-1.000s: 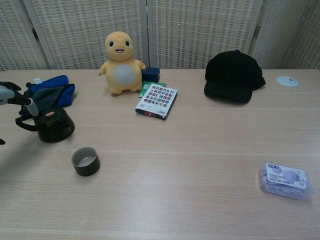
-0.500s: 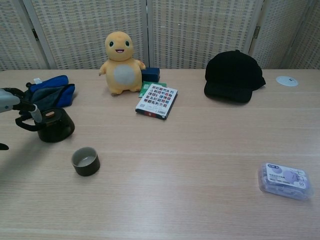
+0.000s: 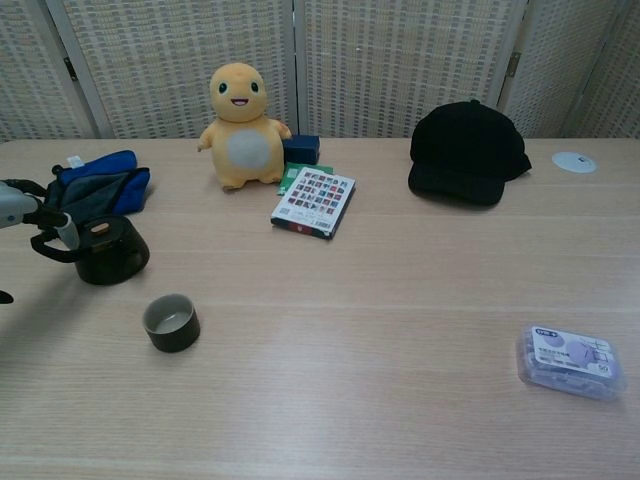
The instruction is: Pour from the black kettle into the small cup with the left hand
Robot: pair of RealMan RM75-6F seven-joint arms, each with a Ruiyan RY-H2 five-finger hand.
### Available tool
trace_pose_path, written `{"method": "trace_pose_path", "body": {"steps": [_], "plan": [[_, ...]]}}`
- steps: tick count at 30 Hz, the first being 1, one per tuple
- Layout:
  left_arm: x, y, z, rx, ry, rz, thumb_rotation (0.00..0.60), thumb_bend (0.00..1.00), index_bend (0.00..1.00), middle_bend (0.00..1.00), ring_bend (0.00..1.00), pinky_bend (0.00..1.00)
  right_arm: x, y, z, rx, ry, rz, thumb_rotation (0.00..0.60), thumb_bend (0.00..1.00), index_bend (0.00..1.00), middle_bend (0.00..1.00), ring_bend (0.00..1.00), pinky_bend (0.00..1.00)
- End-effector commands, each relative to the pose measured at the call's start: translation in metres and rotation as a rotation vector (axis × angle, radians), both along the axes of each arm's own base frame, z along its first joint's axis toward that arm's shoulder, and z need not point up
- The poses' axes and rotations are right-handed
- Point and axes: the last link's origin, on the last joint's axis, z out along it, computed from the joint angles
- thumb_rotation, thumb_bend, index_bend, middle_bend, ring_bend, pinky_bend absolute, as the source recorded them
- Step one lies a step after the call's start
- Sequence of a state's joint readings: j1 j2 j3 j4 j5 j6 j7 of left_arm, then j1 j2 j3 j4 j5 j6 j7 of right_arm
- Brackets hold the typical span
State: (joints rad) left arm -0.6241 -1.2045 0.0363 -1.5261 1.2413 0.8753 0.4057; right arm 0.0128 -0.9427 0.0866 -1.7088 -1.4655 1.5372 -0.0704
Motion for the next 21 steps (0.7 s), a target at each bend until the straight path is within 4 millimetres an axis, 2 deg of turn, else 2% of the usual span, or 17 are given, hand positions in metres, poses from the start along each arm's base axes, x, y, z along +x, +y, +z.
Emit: {"method": "trace_pose_path", "body": {"steps": [1,21], "plan": [[-0.0002,0.0001,-0.0009,-0.002,0.001,-0.002,0.6,0.19,0.26,0.24,0.22,0.0,0.0,0.0004,0.0002,-0.001,0.0,-0.001,0.6,0.17,0.38,0.38,0.31,0.38],[0.0029,-0.0015,-0.0076,-0.033,-0.019,0.005,0.6,0.19,0.27,0.24,0.22,0.0,-0.001,0.0025,0.0009,-0.004,0.002,-0.011,0.6,0.17,0.38,0.38,0.31,0.38]]}}
